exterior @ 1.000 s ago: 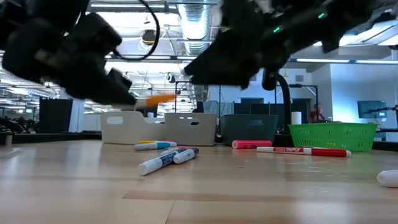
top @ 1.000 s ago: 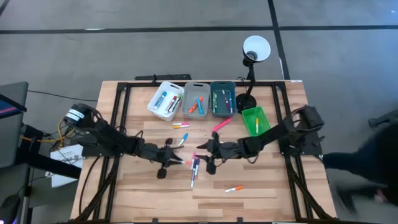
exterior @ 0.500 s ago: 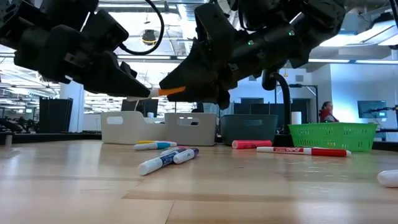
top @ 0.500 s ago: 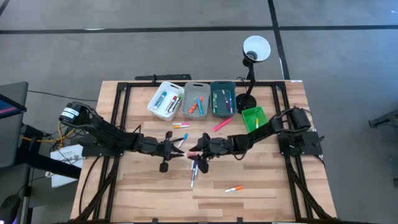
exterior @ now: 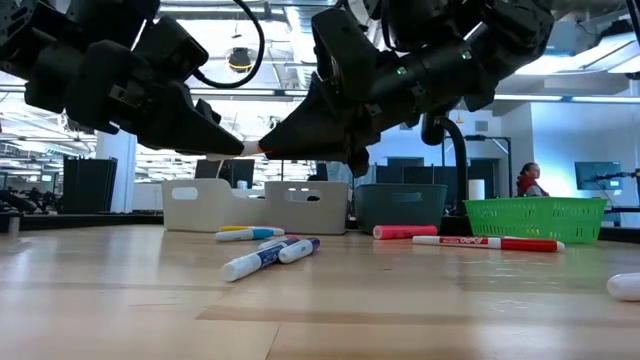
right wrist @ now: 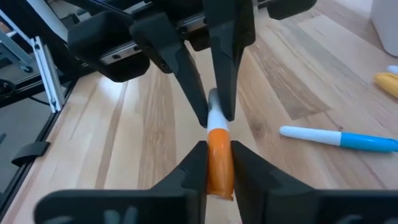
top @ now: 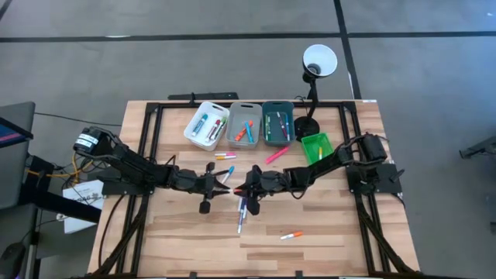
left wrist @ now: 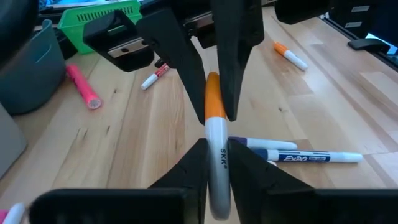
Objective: Pick & Place Markers
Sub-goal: Put the orange highlighter pen into the green bin
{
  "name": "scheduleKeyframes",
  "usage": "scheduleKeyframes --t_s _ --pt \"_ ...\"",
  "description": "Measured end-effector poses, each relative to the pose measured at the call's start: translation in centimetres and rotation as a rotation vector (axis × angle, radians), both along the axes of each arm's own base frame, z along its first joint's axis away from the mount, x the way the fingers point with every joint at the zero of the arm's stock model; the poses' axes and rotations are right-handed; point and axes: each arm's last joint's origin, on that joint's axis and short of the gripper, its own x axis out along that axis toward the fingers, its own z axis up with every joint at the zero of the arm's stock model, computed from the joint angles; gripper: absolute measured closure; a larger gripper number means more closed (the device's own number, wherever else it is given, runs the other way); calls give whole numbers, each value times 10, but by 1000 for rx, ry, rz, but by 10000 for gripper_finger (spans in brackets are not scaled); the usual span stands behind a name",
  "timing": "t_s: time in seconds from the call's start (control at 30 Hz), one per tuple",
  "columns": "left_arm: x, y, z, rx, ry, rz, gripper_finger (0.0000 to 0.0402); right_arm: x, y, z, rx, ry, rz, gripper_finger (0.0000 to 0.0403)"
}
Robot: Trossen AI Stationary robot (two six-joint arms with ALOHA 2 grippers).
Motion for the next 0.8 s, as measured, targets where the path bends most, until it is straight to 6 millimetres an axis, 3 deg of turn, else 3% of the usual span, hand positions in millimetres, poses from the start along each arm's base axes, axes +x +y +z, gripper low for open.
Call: scheduleKeyframes --t_s 0.27,0.47,0.63,0.8 --pt "0 0 0 3 -1 8 306 -1 -2 -2 -3 25 3 352" --pt "0 4 0 51 -16 138 278 -5 -4 -2 -18 87 -5 358" --pt "0 8 1 67 -32 270 262 -18 -13 22 -25 162 -62 363" --pt "-1 7 7 52 -63 268 259 -38 -21 59 -117 161 -173 353"
